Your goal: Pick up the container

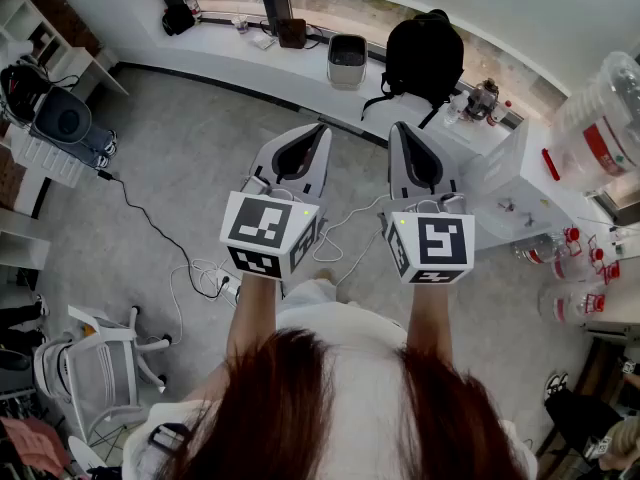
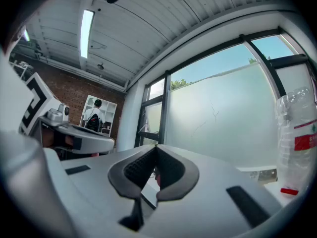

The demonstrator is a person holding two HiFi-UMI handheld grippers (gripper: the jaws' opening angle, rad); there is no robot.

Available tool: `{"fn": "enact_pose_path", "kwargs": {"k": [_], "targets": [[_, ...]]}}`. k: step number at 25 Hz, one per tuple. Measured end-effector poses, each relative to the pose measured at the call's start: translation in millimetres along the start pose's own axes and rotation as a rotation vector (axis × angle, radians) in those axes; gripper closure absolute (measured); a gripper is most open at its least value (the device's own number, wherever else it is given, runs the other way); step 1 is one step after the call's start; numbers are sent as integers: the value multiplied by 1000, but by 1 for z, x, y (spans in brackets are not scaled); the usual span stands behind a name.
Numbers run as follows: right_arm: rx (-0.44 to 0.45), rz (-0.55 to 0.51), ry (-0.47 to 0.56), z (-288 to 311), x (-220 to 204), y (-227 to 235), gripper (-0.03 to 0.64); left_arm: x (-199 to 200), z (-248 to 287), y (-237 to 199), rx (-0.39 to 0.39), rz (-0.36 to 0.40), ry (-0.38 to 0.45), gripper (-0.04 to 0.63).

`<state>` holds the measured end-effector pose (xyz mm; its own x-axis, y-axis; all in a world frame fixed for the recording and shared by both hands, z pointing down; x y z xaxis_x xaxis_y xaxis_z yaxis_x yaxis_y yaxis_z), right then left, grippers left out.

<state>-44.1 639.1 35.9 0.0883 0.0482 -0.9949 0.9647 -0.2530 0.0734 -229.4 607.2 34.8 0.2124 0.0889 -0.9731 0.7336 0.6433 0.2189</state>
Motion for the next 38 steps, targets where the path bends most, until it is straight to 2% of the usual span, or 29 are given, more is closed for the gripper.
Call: {"fn": "enact_pose_path", "kwargs": {"k": [8,14,22,28,38], "targets": [[4,19,4,36,-3,-15,592,-8,12,-42,-15,-1,8,578],[-28,49,-1,59,-5,-23,592,-12,17,-69,-52,2,22,578],[-44,83,-17,73,-13,-27,592,-22,30,-85,-94,-3,17,578],[-66,77,-30,87,-19,-20,592,-28,47,-92,-121,-28,9,578],[-54,103,-28,139,-27,27,592,-35,113,-106,-118,14,-16,578]]}}
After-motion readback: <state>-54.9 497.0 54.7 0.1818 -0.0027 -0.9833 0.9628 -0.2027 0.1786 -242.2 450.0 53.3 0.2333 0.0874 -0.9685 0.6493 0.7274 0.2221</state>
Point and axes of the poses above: the fingertips, and each gripper's own axes: z forward along the fingers, y to its right, x out of its top, the point moved 10 cm from there along -z, backward along the fingers, and after that the axes turned 12 degrees about z, right-handed, at the moved point
